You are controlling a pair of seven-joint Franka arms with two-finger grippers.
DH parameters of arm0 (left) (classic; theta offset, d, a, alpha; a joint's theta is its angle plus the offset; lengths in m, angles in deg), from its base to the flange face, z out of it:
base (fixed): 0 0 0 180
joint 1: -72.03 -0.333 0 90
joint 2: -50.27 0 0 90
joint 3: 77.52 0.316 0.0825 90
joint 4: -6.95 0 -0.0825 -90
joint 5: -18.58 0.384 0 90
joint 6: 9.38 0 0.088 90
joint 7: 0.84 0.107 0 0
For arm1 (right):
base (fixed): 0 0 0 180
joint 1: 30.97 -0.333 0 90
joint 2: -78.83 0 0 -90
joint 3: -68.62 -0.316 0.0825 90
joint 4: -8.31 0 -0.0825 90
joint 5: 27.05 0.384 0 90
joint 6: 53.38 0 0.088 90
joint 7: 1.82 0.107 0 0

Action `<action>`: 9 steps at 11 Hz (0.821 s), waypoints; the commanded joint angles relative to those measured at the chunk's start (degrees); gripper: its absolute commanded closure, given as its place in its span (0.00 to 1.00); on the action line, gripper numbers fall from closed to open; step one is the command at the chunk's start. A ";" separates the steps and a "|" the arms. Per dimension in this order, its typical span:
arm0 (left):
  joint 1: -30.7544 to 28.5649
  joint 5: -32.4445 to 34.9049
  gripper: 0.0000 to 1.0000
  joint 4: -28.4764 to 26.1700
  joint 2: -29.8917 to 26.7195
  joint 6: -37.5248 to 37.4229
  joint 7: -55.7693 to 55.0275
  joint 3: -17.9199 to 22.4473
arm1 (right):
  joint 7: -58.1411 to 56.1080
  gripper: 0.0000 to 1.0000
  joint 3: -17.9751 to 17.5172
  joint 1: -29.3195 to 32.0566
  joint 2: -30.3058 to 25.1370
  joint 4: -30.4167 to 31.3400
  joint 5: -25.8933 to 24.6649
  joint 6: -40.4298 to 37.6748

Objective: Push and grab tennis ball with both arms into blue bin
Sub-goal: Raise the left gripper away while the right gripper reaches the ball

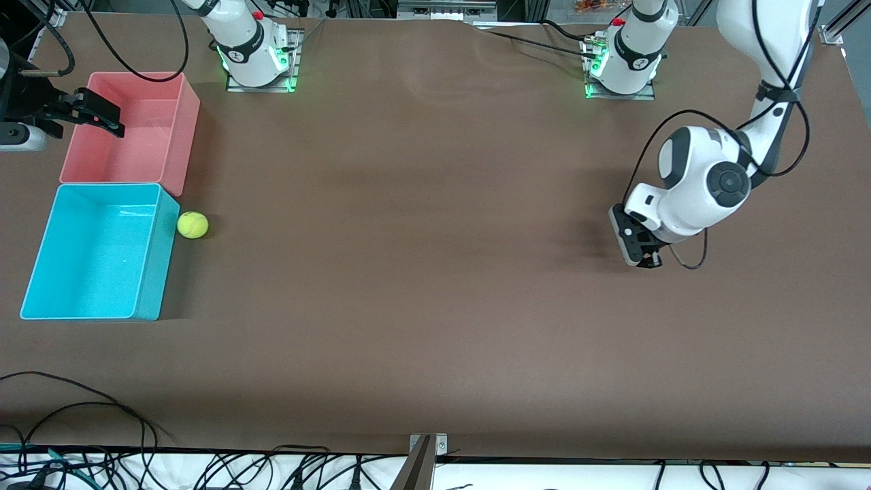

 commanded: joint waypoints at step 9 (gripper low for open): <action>-1.60 -0.67 0.00 -0.55 -18.35 -13.30 0.61 5.82 | 0.34 0.00 -0.30 -3.36 4.11 2.87 -2.53 0.83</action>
